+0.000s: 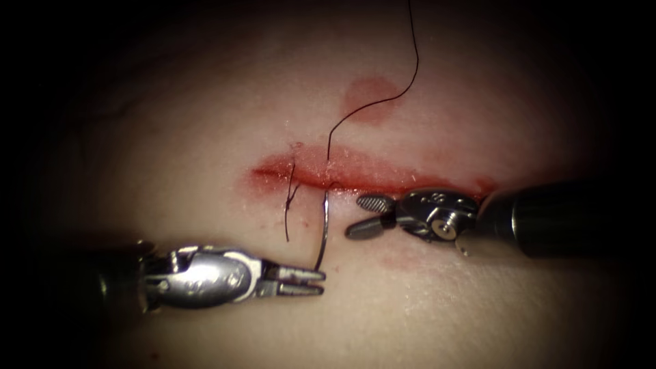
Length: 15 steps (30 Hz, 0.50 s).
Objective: Wound Closure
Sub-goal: Use the left gripper to grab near the tip of the needle and pull the needle through the skin.
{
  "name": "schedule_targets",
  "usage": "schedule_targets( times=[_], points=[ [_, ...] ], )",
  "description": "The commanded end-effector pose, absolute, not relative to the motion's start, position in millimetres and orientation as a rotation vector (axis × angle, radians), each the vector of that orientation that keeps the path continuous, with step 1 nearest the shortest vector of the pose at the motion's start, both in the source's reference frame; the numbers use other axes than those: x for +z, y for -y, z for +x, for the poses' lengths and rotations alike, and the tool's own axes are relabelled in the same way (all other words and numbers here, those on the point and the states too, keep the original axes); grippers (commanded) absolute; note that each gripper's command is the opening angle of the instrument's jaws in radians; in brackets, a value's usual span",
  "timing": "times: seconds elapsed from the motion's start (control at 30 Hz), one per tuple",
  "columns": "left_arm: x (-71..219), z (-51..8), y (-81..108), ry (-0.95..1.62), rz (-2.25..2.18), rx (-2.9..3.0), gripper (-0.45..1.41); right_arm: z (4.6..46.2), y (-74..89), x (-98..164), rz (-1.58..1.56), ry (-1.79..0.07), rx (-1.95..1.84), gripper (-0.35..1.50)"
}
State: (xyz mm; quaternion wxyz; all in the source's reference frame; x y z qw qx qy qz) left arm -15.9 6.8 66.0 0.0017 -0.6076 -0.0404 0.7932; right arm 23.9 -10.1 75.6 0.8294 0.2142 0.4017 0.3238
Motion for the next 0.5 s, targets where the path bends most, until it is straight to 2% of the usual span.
schedule_targets(
  times=[0.03,0.1,0.2,0.5],
  points=[
    [66.7,-16.5,-6.5,0.126,-1.912,2.489,-0.35,24.4,10.7,76.1,0.458,-0.853,0.686,1.29],
    [66.1,-15.9,-8.2,-0.024,-1.901,2.489,-0.35,24.3,10.8,76.1,0.461,-0.855,0.683,1.29],
    [65.6,-15.4,-9.7,-0.113,-1.877,2.47,-0.35,24.3,10.9,76.2,0.46,-0.855,0.682,1.29],
    [64.8,-15.0,-12.5,-0.143,-1.899,2.428,-0.35,24.6,11.0,76.8,0.458,-0.855,0.687,1.29]
  ],
)
